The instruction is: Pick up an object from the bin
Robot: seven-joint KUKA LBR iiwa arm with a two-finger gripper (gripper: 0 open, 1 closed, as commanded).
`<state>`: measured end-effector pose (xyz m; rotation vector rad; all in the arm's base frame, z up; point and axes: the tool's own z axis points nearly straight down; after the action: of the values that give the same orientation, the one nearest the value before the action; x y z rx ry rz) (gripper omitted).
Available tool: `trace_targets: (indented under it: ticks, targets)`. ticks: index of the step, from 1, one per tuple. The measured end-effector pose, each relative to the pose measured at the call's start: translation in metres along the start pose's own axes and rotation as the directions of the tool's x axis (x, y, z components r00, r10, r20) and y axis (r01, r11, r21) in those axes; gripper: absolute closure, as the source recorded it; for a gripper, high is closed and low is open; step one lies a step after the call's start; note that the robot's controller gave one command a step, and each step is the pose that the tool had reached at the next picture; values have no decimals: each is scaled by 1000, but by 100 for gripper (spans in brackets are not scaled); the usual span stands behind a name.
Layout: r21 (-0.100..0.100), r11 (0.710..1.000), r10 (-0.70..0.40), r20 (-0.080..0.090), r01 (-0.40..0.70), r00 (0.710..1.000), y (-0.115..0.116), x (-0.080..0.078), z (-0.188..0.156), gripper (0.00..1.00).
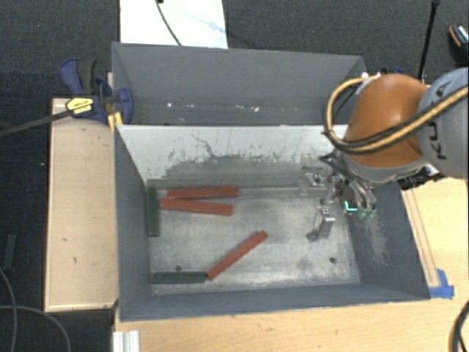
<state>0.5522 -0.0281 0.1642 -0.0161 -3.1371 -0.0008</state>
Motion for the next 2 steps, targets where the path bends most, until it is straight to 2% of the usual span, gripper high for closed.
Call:
trace_targets:
  ticks: [1, 2]
  targets:
    - [-3, 1000, 2, -1, -2, 1000, 66, 7, 98, 0]
    - [0, 1000, 5, 7, -5, 1000, 62, 4, 94, 100]
